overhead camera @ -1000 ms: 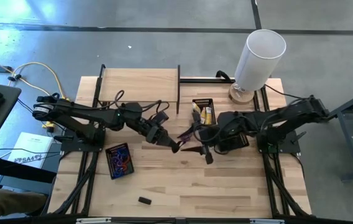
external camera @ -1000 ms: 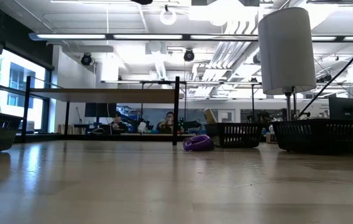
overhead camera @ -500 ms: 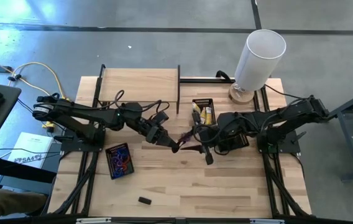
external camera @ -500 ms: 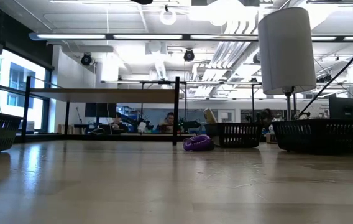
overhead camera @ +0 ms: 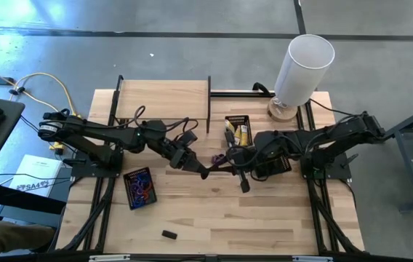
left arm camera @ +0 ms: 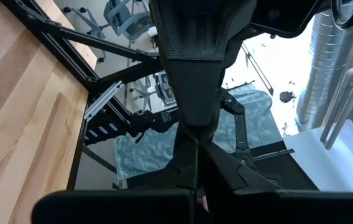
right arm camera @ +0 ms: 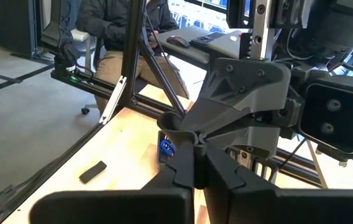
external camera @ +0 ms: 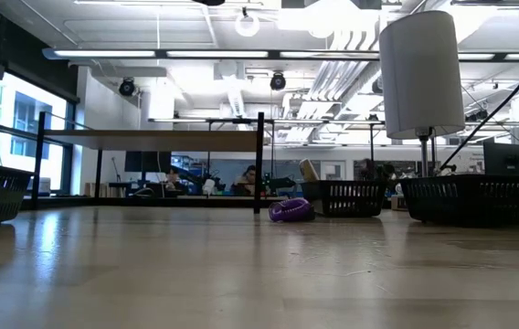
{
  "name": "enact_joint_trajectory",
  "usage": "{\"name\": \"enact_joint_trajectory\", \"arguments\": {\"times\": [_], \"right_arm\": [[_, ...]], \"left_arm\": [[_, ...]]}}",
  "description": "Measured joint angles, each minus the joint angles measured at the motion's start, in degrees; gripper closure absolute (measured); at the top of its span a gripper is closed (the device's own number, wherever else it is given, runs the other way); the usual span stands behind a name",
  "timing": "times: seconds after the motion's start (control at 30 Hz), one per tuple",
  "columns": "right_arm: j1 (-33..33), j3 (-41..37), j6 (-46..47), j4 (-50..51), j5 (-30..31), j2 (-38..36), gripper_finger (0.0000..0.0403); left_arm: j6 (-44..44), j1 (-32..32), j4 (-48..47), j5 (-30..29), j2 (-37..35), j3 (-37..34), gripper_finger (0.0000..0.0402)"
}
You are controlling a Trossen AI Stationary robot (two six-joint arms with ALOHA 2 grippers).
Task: Pick & Place Office Desk Supplies
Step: Put the black rubberband into the bottom right black bin
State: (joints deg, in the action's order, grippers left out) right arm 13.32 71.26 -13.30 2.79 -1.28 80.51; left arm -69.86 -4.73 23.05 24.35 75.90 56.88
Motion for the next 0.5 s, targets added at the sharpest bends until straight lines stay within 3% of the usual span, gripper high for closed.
{"name": "enact_joint_trajectory", "arguments": {"times": [0.13,0.5], "right_arm": [[0.0,0.0,0.0,0.1,-0.4,0.0,0.0397],[0.0,0.0,3.8,3.9,-2.3,0.0,0.0398]], "left_arm": [[2.2,-0.1,-0.2,-1.2,0.0,0.0,0.0383],[2.7,0.0,-0.2,-5.2,0.0,0.0,0.0283]]}}
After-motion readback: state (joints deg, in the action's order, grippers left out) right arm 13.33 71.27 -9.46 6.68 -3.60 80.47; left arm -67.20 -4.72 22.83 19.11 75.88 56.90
